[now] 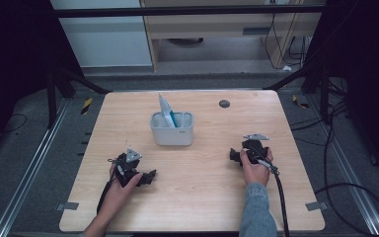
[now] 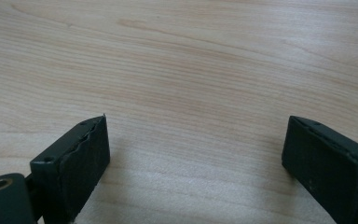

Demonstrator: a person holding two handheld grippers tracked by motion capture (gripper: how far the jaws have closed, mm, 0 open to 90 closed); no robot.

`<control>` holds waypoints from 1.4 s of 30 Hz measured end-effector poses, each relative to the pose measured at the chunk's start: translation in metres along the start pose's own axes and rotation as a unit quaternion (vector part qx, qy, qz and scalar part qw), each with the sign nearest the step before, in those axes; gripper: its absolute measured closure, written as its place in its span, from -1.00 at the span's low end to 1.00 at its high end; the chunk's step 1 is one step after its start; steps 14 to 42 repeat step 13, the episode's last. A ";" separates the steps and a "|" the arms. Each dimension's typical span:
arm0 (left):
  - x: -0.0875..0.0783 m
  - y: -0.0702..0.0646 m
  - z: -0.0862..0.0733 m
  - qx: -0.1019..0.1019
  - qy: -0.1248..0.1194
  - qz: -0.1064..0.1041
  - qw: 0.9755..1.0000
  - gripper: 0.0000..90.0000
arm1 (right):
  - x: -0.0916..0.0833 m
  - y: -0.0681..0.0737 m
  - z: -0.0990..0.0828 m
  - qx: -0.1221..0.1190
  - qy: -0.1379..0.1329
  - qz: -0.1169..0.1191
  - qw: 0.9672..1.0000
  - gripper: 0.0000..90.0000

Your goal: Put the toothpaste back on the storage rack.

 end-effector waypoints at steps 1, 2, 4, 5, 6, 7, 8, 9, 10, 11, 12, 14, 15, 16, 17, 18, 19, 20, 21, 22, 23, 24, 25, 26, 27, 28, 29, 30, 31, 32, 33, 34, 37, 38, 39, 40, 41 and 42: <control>0.000 0.000 0.000 0.000 0.000 0.000 1.000 -1.00 | 0.001 -0.001 0.001 0.000 0.000 -0.005 1.000 -0.84; 0.000 0.000 0.000 0.000 0.000 0.000 1.000 -1.00 | 0.001 -0.002 0.001 0.000 0.001 -0.009 1.000 -0.88; 0.000 0.000 0.000 0.000 0.000 0.000 1.000 -1.00 | 0.001 -0.004 0.000 0.002 0.005 -0.012 1.000 -0.92; 0.000 0.000 0.000 0.000 0.000 0.000 1.000 -1.00 | 0.001 -0.004 0.000 0.004 0.006 -0.012 1.000 -0.93; 0.000 0.000 0.000 0.000 0.000 0.000 1.000 -1.00 | 0.001 -0.004 -0.001 0.005 0.006 -0.014 1.000 -0.95; 0.000 0.000 0.000 0.000 0.000 0.000 1.000 -1.00 | 0.001 -0.004 -0.001 0.006 0.007 -0.016 1.000 -0.98; 0.000 0.000 0.000 0.000 0.000 0.000 1.000 -1.00 | 0.001 -0.004 -0.002 0.009 0.008 -0.019 1.000 -0.99; 0.000 0.000 0.000 0.000 0.000 0.000 1.000 -1.00 | 0.001 -0.004 -0.002 0.010 0.008 -0.021 1.000 -0.99; 0.000 0.000 0.000 0.000 0.000 0.000 1.000 -1.00 | 0.001 -0.004 -0.002 0.012 0.008 -0.023 1.000 -0.99; 0.000 0.000 0.000 0.000 0.000 0.000 1.000 -1.00 | 0.001 -0.004 -0.002 0.012 0.007 -0.024 1.000 -0.99; 0.000 0.000 0.000 0.000 0.000 0.000 1.000 -1.00 | 0.001 -0.004 -0.002 0.012 0.007 -0.023 1.000 -0.99; 0.000 0.000 0.000 0.000 0.000 0.000 1.000 -1.00 | 0.001 -0.004 -0.002 0.012 0.007 -0.023 1.000 -0.99; 0.000 0.000 0.000 0.000 0.000 0.000 1.000 -1.00 | 0.001 -0.004 -0.002 0.012 0.007 -0.023 1.000 -0.99; 0.000 0.000 0.000 0.000 0.000 0.000 1.000 -1.00 | 0.001 -0.004 -0.002 0.012 0.007 -0.023 1.000 -0.99; 0.000 0.000 0.000 0.000 0.000 0.000 1.000 -1.00 | 0.001 -0.004 -0.002 0.012 0.007 -0.023 1.000 -0.99; 0.000 0.000 0.000 0.000 0.000 0.000 1.000 -1.00 | 0.001 -0.004 -0.002 0.012 0.007 -0.023 1.000 -0.99; 0.000 0.000 0.000 0.000 0.000 0.000 1.000 -1.00 | 0.001 -0.004 -0.002 0.012 0.007 -0.023 1.000 -0.99; 0.000 0.000 0.000 0.000 0.000 0.000 1.000 -1.00 | 0.001 -0.004 -0.002 0.012 0.007 -0.023 1.000 -0.99; 0.000 0.000 0.000 0.000 0.000 0.000 1.000 -1.00 | 0.001 -0.004 -0.002 0.012 0.007 -0.023 1.000 -0.99; 0.000 0.000 0.000 0.000 0.000 0.000 1.000 -1.00 | 0.001 -0.004 -0.002 0.012 0.007 -0.023 1.000 -0.99; 0.000 0.000 0.000 0.000 0.000 0.000 1.000 -1.00 | 0.001 -0.004 -0.002 0.012 0.007 -0.023 1.000 -0.99; 0.000 0.000 0.000 0.000 0.000 0.000 1.000 -1.00 | 0.001 -0.004 -0.002 0.012 0.007 -0.023 1.000 -0.99; 0.000 0.000 0.000 0.000 0.000 0.000 1.000 -1.00 | 0.001 -0.004 -0.002 0.012 0.007 -0.023 1.000 -0.99; 0.000 0.000 0.000 0.000 0.000 0.000 1.000 -1.00 | 0.001 -0.004 -0.002 0.012 0.007 -0.023 1.000 -0.99; 0.000 0.000 0.000 0.000 0.000 0.000 1.000 -1.00 | 0.001 -0.004 -0.002 0.012 0.007 -0.023 1.000 -0.99; 0.000 0.000 0.000 0.000 0.000 0.000 1.000 -1.00 | 0.001 -0.004 -0.002 0.012 0.007 -0.023 1.000 -0.99; 0.000 0.000 0.000 0.000 0.000 0.000 1.000 -1.00 | 0.001 -0.004 -0.002 0.012 0.007 -0.023 1.000 -0.99; 0.000 0.000 0.000 0.000 0.000 0.000 1.000 -1.00 | 0.001 -0.004 -0.002 0.012 0.007 -0.023 1.000 -0.99; 0.000 0.000 0.000 0.000 0.000 0.000 1.000 -1.00 | 0.001 -0.004 -0.002 0.012 0.007 -0.023 1.000 -0.99; 0.000 0.000 0.000 0.000 0.000 0.000 1.000 -1.00 | 0.001 -0.004 -0.002 0.012 0.007 -0.023 1.000 -0.99; 0.000 0.000 0.000 0.000 0.000 0.000 1.000 -1.00 | 0.001 -0.004 -0.002 0.012 0.007 -0.023 1.000 -0.99; 0.000 0.000 0.000 0.000 0.000 0.000 1.000 -1.00 | 0.001 -0.004 -0.002 0.012 0.007 -0.023 1.000 -0.99; 0.000 0.000 0.000 0.000 0.000 0.000 1.000 -1.00 | 0.001 -0.004 -0.002 0.012 0.007 -0.023 1.000 -0.99; 0.000 0.000 0.000 0.000 0.000 0.000 1.000 -1.00 | 0.001 -0.004 -0.002 0.012 0.007 -0.023 1.000 -0.99; 0.000 0.000 0.000 0.000 0.000 0.000 1.000 -1.00 | 0.001 -0.004 -0.002 0.012 0.007 -0.023 1.000 -0.99; 0.000 0.000 0.000 0.000 0.000 0.000 1.000 -1.00 | 0.001 -0.004 -0.002 0.012 0.007 -0.023 1.000 -0.99; 0.000 0.000 0.000 0.000 0.000 0.000 1.000 -1.00 | 0.001 -0.004 -0.002 0.012 0.007 -0.023 1.000 -0.99; 0.000 0.000 0.000 0.000 0.000 0.000 1.000 -1.00 | 0.001 -0.004 -0.002 0.012 0.007 -0.023 1.000 -0.99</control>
Point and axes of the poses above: each handheld gripper's, and its own axes: x roughly forward along the jaws, z roughly out of its top, y roughly to its left, the point moved 10 cm from there along x, roughly forward along the jaws, and after that the axes turned 13 degrees about x, right-handed, at the moved point
